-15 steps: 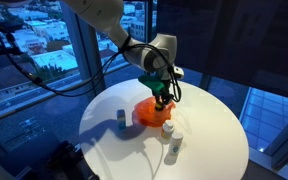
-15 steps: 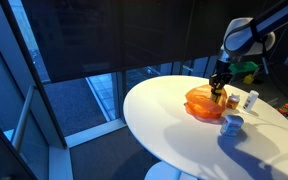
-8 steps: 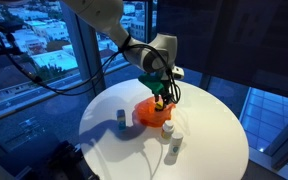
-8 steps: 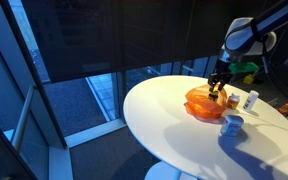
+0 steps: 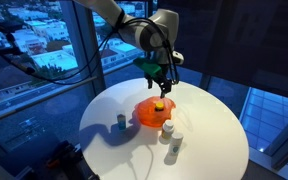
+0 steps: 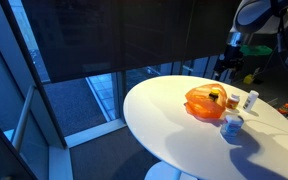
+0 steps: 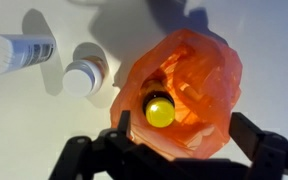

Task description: Pick up the yellow and brown bottle and put it in the plastic bag

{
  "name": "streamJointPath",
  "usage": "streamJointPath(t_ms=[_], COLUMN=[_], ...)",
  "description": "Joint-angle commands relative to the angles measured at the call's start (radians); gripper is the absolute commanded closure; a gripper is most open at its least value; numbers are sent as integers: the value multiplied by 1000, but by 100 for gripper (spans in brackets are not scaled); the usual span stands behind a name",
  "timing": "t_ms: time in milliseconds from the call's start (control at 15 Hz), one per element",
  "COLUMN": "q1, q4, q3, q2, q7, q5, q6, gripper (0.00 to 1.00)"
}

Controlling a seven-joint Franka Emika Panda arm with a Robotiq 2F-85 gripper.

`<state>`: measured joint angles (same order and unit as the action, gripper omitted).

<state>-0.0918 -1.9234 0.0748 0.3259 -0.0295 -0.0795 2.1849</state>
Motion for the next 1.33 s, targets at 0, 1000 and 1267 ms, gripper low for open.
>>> streamJointPath(t_ms=[0,1000,1267], q1=[-7,5,5], q4=[-6,-5,-7], q3=[2,11,11], q2=[-92,-317,-316], q7=[11,-13,-12], q5=[0,101,101], q6=[-158,-352,-352], gripper=[0,0,0])
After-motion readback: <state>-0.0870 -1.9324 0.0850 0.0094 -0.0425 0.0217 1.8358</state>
